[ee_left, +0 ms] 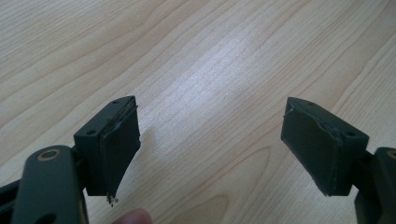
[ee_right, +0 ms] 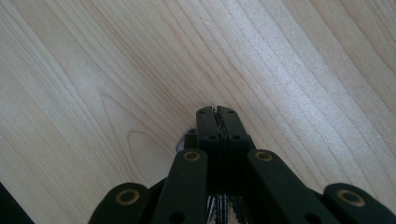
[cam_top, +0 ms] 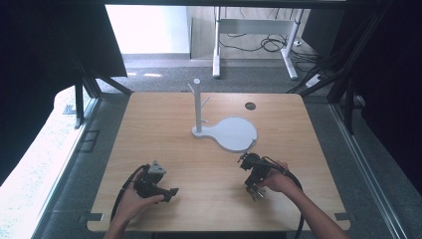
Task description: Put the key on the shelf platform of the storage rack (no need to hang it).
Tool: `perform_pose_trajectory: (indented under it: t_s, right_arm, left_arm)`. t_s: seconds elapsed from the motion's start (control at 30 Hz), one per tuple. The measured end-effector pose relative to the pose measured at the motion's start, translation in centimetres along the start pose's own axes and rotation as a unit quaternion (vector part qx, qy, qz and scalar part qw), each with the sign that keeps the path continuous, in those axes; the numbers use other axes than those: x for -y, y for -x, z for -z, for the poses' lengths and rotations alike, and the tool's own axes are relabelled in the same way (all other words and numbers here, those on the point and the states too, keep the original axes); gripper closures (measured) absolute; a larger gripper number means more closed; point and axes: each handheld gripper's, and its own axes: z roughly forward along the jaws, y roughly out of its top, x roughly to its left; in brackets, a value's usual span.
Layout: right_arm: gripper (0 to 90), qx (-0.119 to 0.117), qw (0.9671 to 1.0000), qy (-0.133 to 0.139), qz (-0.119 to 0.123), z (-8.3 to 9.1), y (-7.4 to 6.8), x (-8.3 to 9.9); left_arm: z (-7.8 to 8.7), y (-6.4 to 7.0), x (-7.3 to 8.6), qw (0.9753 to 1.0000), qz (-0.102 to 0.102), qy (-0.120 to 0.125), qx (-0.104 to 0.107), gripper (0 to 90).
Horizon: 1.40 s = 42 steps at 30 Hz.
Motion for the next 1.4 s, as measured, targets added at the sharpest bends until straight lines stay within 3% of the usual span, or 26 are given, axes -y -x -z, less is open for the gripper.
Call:
perform_pose_trajectory:
  t_s: [0.2, 0.5, 0.87, 1.4]
  right_arm:
    - [89.6, 0.005, 0.9999, 0.000, 0.009, 0.5, -0.2, 0.2]
    - [89.8, 0.011, 0.9995, 0.018, 0.021, 3.2, -0.6, 0.9]
    - [90.0, 0.018, 0.9989, 0.039, 0.015, 5.5, -0.4, 1.0]
    - [90.0, 0.028, 0.9985, 0.044, 0.014, 7.1, 0.3, 0.4]
  left_arm:
    - [0.1, -0.1, 0.1, 1.0000, 0.007, 0.003, -0.001, 19.9]
    - [0.4, -0.4, 0.1, 0.9999, 0.007, 0.010, -0.004, 19.9]
    - [0.6, -0.5, 0.1, 0.9998, 0.014, 0.013, -0.007, 19.9]
    - [0.6, -1.0, 0.3, 0.9997, 0.019, 0.012, -0.011, 19.9]
